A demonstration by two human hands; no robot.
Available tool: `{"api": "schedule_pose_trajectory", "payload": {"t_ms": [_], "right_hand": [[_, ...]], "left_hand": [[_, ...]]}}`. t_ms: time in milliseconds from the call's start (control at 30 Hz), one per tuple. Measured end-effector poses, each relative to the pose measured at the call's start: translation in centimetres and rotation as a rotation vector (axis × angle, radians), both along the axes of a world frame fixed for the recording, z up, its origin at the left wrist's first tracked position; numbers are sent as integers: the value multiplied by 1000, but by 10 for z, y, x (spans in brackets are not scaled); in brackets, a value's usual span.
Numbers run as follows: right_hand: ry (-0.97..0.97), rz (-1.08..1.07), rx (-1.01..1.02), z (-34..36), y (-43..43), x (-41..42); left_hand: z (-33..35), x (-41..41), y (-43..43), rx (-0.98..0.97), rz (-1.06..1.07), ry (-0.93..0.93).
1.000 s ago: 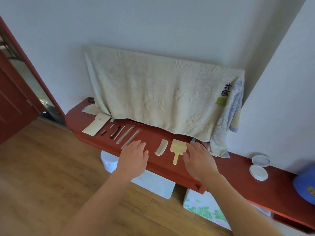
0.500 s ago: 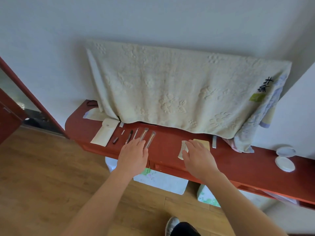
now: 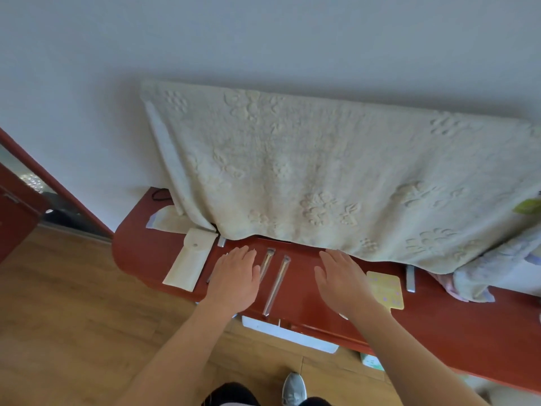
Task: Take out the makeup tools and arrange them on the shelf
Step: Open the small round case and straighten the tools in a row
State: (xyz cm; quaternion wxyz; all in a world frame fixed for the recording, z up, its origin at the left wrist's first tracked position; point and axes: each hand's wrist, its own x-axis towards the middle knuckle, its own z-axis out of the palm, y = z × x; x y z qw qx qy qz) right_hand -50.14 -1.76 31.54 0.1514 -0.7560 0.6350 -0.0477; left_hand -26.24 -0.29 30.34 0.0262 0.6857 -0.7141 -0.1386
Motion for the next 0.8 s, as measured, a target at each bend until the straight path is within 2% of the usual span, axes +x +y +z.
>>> {"api": "schedule_pose_trajectory", "payload": {"t_ms": [267,467,800], "right_hand": [[44,-66,45,-17,-10,47],[-31,-175,114,-47,-6,77],[-134,-242,145,-100,-18,97]], "left_hand": [[-25,27,-40,54,-148,-4],[-45,32,-52,78,-278,25],[-85,17,-76,90,-267,50]]}}
